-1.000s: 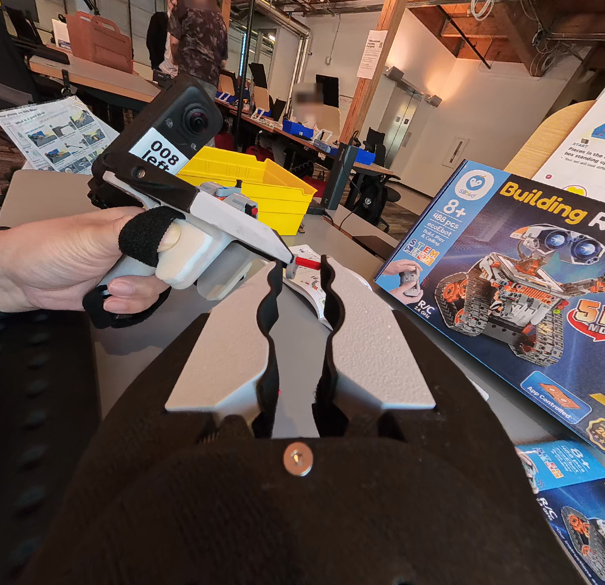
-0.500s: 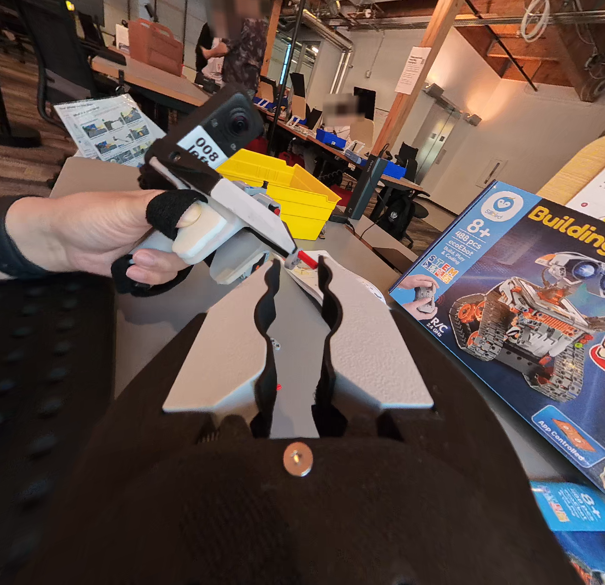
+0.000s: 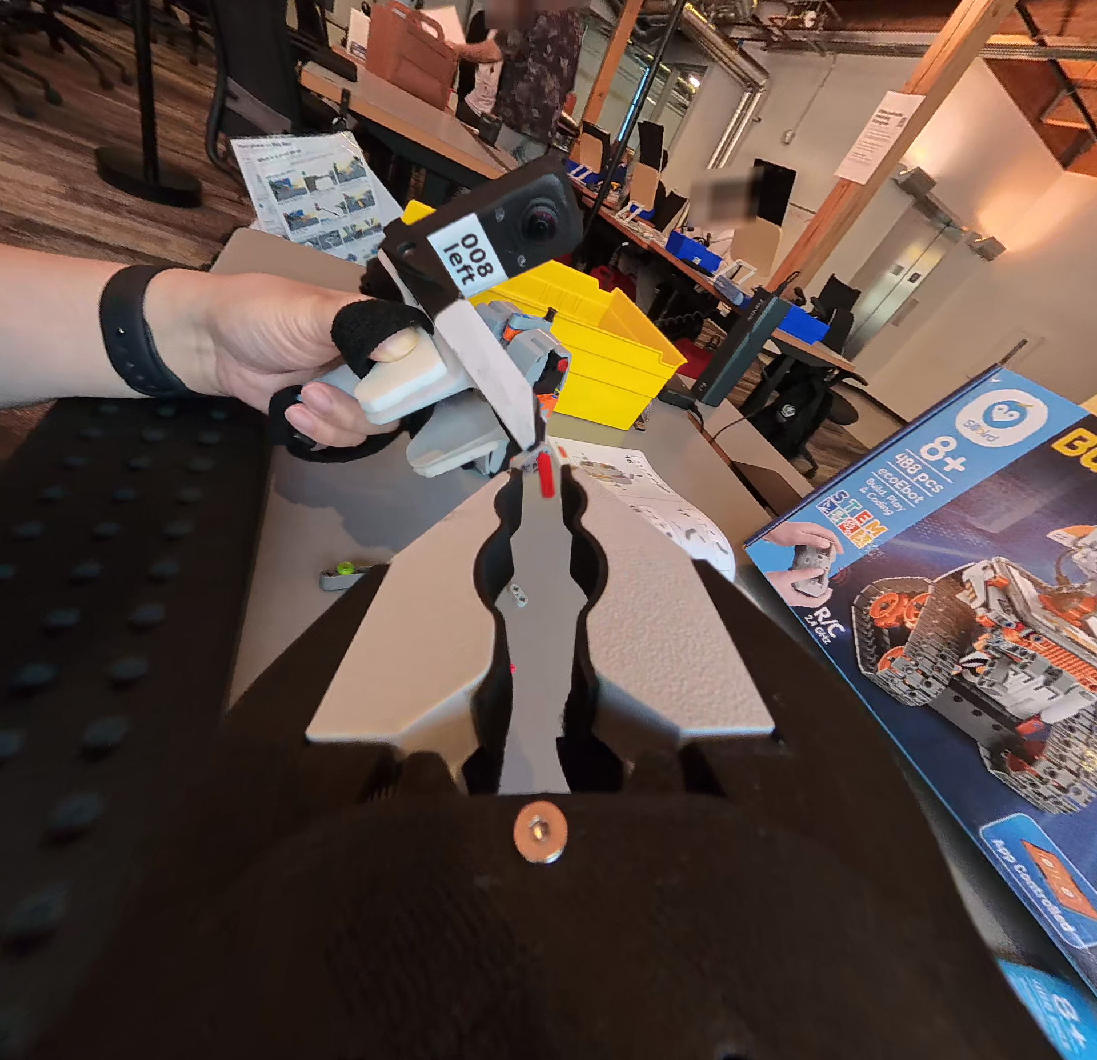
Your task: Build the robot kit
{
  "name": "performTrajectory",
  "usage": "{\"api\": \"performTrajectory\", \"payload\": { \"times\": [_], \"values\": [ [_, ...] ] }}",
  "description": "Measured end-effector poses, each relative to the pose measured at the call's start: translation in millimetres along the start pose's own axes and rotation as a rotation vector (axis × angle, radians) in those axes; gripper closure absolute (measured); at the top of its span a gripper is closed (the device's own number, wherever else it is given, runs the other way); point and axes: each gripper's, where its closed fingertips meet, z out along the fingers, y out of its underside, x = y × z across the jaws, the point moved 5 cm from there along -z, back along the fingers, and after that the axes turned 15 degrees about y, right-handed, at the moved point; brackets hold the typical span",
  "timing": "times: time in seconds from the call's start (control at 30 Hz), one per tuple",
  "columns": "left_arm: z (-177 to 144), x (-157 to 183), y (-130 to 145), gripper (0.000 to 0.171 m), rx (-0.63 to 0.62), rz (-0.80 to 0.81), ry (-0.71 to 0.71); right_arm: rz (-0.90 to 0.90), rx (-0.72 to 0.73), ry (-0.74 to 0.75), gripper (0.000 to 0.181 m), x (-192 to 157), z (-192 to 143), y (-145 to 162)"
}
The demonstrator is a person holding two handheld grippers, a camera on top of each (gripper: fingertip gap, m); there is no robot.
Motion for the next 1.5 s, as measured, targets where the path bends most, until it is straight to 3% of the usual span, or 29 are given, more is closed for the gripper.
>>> {"api": "performTrajectory", "payload": {
  "times": [0.23, 0.4, 0.53, 0.73, 0.83, 0.97, 1.1, 1.27, 1.5],
  "values": [
    [-1, -1, 1, 0.167, -0.009, -0.027, 0.015, 0.043, -0.038, -0.062, 0.172, 6, -2, 8],
    [-6, -1, -1, 0.167, -0.006, 0.003, -0.017, 0.090, -0.279, -0.033, 0.171, 31, -1, 46],
    [-10, 1, -3, 0.167, 0.008, 0.019, -0.028, 0.238, -0.440, -0.183, 0.171, 17, 1, 71],
    [-29, 31, 1, 0.167, -0.026, 0.122, -0.056, 0.119, -0.462, -0.304, 0.170, -36, 13, 72],
    [-60, 59, 0, 0.167, -0.034, 0.217, -0.171, 0.075, -0.466, -0.339, 0.169, -52, 17, 72],
    [-99, 85, 6, 0.167, -0.003, 0.207, -0.252, 0.097, -0.413, -0.340, 0.169, -64, 42, 56],
    [-121, 85, 18, 0.166, 0.038, 0.181, -0.305, 0.034, -0.412, -0.341, 0.166, -66, 80, 46],
    [-129, 82, 27, 0.166, 0.050, 0.129, -0.282, -0.215, -0.391, -0.616, 0.159, -77, 105, 63],
    [-134, 86, 35, 0.166, 0.006, 0.096, -0.295, -0.136, -0.480, -0.787, 0.160, -69, 118, 78]
  ]
}}
